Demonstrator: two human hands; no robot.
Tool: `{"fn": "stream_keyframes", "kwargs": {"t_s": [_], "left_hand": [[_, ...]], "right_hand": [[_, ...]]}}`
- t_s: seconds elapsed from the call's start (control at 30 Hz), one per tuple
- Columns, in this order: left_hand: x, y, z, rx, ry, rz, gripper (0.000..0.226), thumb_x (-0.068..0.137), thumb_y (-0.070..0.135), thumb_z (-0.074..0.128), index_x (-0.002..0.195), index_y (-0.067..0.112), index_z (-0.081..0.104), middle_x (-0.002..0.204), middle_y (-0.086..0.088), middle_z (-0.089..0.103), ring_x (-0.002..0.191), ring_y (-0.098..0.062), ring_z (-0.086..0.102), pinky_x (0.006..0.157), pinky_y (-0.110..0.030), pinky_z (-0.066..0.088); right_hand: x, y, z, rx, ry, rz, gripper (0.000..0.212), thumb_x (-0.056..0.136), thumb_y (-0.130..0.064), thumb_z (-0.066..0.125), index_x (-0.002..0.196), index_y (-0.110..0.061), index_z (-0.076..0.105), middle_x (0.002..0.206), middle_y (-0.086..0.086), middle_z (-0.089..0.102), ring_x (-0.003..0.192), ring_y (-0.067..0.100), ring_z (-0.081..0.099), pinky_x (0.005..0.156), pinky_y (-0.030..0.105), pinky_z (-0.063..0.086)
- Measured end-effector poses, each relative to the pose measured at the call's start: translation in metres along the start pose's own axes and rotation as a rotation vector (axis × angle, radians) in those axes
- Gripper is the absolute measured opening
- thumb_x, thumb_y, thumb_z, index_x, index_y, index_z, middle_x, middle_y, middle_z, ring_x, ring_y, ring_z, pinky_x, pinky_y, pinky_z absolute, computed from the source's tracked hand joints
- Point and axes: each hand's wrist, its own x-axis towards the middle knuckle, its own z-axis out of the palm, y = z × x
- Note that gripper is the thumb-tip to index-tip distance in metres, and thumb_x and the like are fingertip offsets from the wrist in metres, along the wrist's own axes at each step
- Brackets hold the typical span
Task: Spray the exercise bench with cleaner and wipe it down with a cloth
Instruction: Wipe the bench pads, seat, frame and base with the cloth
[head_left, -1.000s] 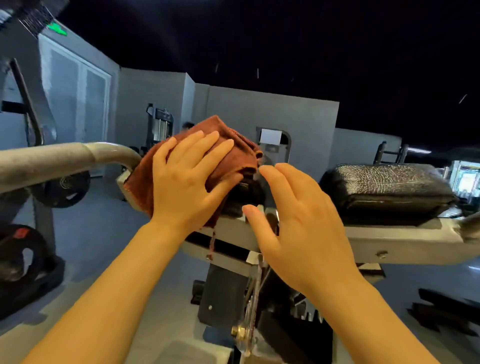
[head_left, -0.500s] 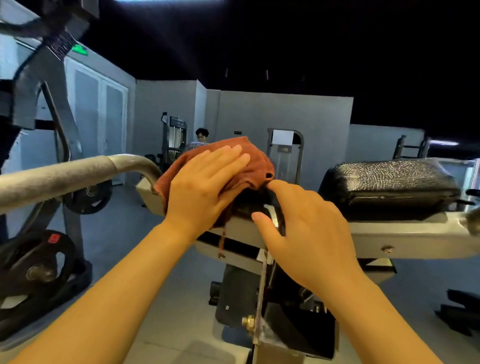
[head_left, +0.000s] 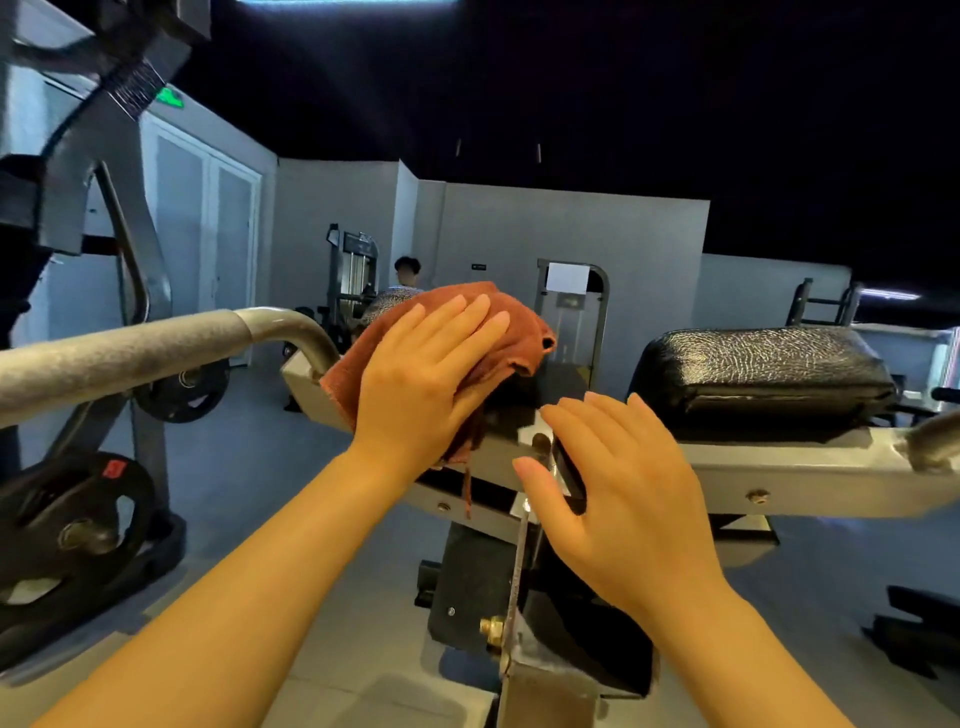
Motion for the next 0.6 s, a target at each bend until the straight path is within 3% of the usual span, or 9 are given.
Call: {"fn": "stream_keyframes", "kwargs": {"t_s": [0.07, 0.17, 0.23, 0.3, 0.43, 0.57, 0.6], "left_hand": [[-0.009, -0.022, -0.007, -0.009, -0.006, -0.077, 0.051, 0.102, 0.046, 0.036, 0.131, 0.010, 0.058, 0.134, -0.011, 0.058, 0.127, -0.028, 0.052, 0.111, -0.042, 0.033], [-0.009, -0.027, -0.011, -0.124, 0.037, -0.421, 0.053, 0.098, 0.044, 0.040, 0.130, 0.005, 0.057, 0.129, -0.014, 0.061, 0.122, -0.031, 0.055, 0.106, -0.048, 0.041], [-0.001, -0.014, -0.009, -0.149, 0.094, -0.514, 0.051, 0.098, 0.044, 0.039, 0.122, 0.004, 0.060, 0.120, -0.015, 0.064, 0.113, -0.033, 0.058, 0.100, -0.053, 0.045], [0.004, 0.007, 0.000, -0.090, 0.131, -0.426, 0.046, 0.099, 0.041, 0.040, 0.113, 0.005, 0.064, 0.110, -0.013, 0.067, 0.106, -0.033, 0.061, 0.101, -0.054, 0.043], [0.008, 0.032, 0.014, 0.060, 0.141, -0.139, 0.040, 0.099, 0.037, 0.046, 0.116, 0.009, 0.069, 0.117, -0.010, 0.069, 0.113, -0.027, 0.063, 0.103, -0.041, 0.041], [-0.004, -0.010, -0.003, 0.097, 0.026, 0.176, 0.042, 0.102, 0.038, 0.043, 0.125, 0.009, 0.063, 0.127, -0.012, 0.063, 0.119, -0.029, 0.059, 0.102, -0.045, 0.045], [-0.006, -0.024, -0.009, 0.084, 0.000, 0.163, 0.044, 0.103, 0.039, 0.041, 0.127, 0.009, 0.062, 0.129, -0.013, 0.062, 0.121, -0.029, 0.058, 0.104, -0.045, 0.044]], "right_hand": [[-0.005, 0.003, 0.001, -0.056, 0.045, -0.098, 0.050, 0.094, -0.048, 0.046, 0.118, -0.011, 0.069, 0.114, 0.004, 0.070, 0.114, 0.024, 0.062, 0.107, 0.042, 0.040], [-0.005, 0.006, 0.003, -0.090, 0.092, -0.157, 0.047, 0.094, -0.043, 0.048, 0.118, -0.009, 0.069, 0.113, 0.006, 0.071, 0.109, 0.024, 0.066, 0.103, 0.036, 0.041], [-0.005, 0.005, 0.005, -0.093, 0.100, -0.147, 0.046, 0.094, -0.042, 0.049, 0.117, -0.008, 0.070, 0.111, 0.006, 0.072, 0.107, 0.024, 0.067, 0.101, 0.037, 0.044], [-0.006, 0.005, 0.006, -0.087, 0.102, -0.139, 0.046, 0.094, -0.042, 0.049, 0.117, -0.008, 0.070, 0.109, 0.005, 0.072, 0.105, 0.023, 0.067, 0.099, 0.037, 0.047], [-0.007, 0.005, 0.005, -0.071, 0.102, -0.135, 0.048, 0.097, -0.045, 0.045, 0.117, -0.009, 0.069, 0.108, 0.005, 0.072, 0.103, 0.021, 0.067, 0.096, 0.035, 0.048], [-0.008, 0.005, 0.003, -0.059, 0.105, -0.135, 0.046, 0.095, -0.044, 0.048, 0.117, -0.010, 0.069, 0.108, 0.003, 0.072, 0.102, 0.019, 0.066, 0.095, 0.029, 0.046], [-0.008, 0.005, 0.004, -0.060, 0.107, -0.137, 0.045, 0.094, -0.043, 0.049, 0.117, -0.010, 0.069, 0.109, 0.002, 0.072, 0.103, 0.019, 0.067, 0.097, 0.029, 0.044]]}}
